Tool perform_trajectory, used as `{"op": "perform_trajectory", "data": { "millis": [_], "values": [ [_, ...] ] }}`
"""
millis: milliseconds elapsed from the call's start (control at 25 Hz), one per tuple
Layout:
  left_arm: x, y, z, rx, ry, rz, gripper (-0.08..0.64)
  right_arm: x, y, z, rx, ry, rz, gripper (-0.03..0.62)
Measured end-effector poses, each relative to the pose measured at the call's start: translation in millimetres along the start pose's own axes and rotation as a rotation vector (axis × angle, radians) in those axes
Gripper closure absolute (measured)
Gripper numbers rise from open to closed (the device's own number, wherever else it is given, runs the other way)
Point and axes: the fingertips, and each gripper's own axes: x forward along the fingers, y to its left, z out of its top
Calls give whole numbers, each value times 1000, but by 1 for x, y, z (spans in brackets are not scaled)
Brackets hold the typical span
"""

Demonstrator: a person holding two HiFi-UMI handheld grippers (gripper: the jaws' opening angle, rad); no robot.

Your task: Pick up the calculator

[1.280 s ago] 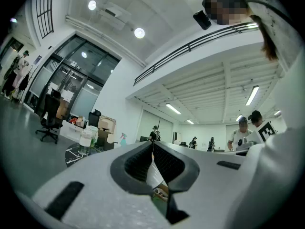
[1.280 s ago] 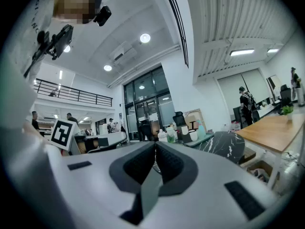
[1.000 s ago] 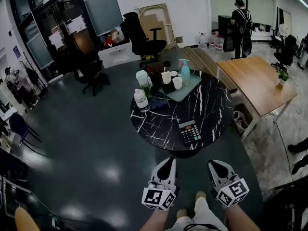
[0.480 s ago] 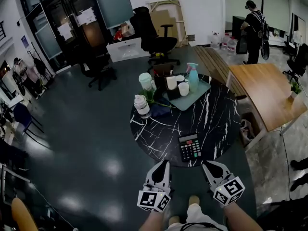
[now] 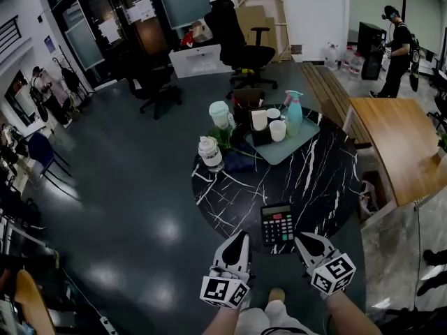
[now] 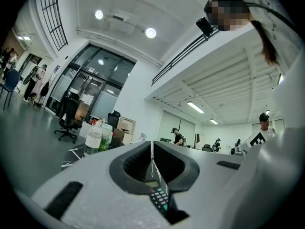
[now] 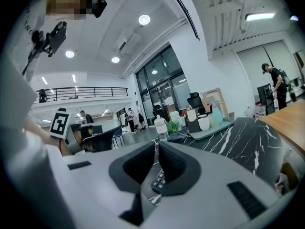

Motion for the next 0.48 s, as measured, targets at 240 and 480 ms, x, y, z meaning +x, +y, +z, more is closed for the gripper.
{"op": "perform_trajectory", "data": {
  "millis": [240,480],
  "values": [
    [16,14,-20,-1,36,15,551,23,-26,-11,1,64,19,580],
    [45,36,-29,8,30,8,551,58,-58,-27,-38,160,40,484]
  ]
}}
